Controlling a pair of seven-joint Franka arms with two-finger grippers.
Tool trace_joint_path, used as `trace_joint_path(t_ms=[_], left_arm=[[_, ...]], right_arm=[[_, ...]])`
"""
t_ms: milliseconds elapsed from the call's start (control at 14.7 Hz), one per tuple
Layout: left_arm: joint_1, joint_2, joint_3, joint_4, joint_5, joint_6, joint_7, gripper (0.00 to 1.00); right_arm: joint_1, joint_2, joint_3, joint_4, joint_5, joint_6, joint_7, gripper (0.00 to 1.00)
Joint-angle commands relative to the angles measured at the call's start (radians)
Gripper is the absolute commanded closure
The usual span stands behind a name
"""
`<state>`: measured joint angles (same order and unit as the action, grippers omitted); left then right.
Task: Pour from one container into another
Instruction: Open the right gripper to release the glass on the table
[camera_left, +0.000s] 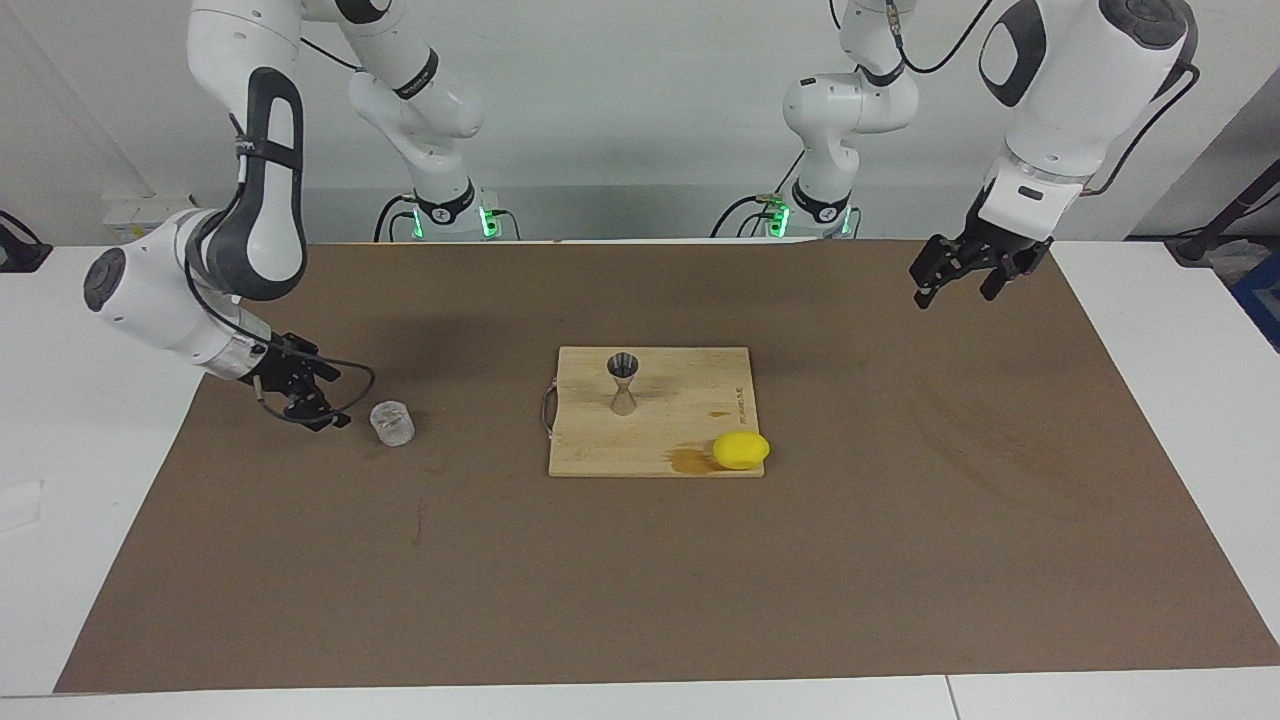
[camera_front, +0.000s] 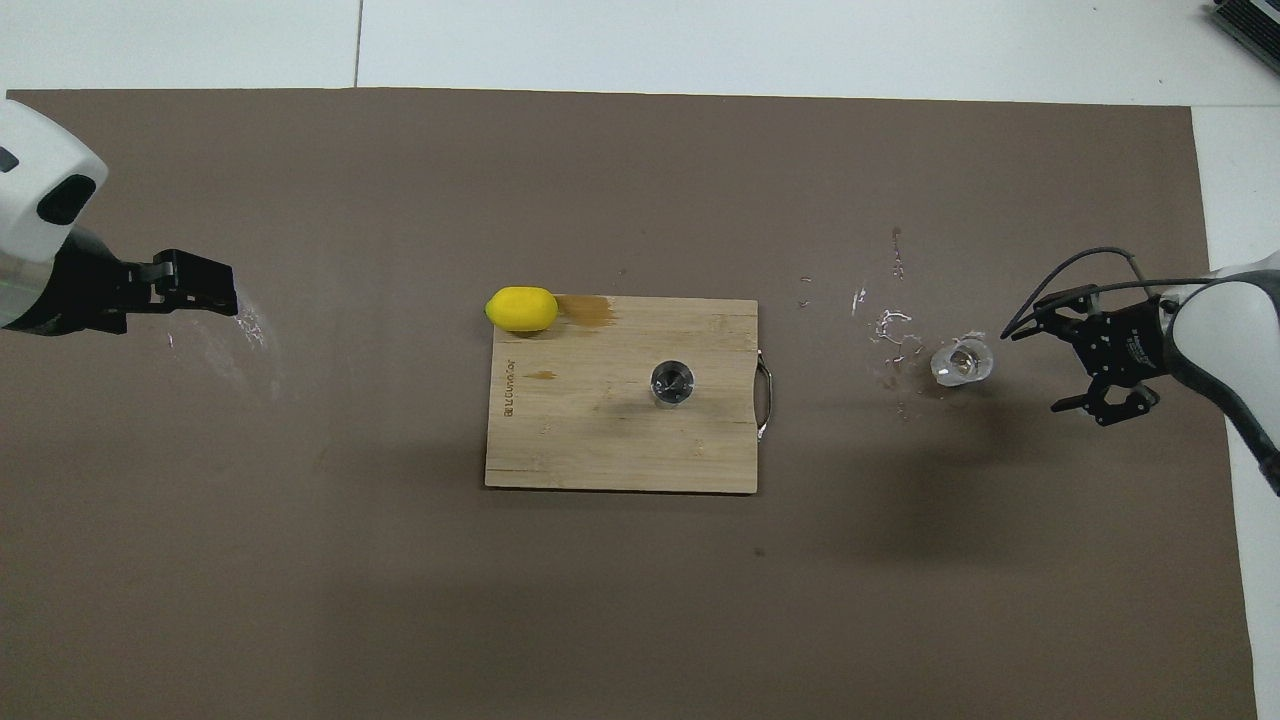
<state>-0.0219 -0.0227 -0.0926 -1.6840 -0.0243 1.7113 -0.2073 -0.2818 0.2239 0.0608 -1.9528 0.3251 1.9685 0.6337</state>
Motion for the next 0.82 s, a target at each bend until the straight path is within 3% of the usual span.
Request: trace_joint_path(t_ms=[0, 340, 749], left_arm=[[0.000, -0.020, 0.008, -0.019, 0.023, -0.012, -0.018, 0.00], [-0.006, -0.022, 0.011, -0.022, 0.023, -0.012, -0.012, 0.00], [-0.001, -0.022, 0.011, -0.022, 0.023, -0.013, -0.014, 0.00]], right_arm=[[0.029, -0.052, 0.004, -0.012, -0.040, -0.010, -0.149, 0.00], [0.122, -0.135, 0.011, 0.009, -0.152, -0.029, -0.333, 0.00], [0.272, -0.188, 0.014, 0.092, -0.270, -0.132, -0.335, 0.00]])
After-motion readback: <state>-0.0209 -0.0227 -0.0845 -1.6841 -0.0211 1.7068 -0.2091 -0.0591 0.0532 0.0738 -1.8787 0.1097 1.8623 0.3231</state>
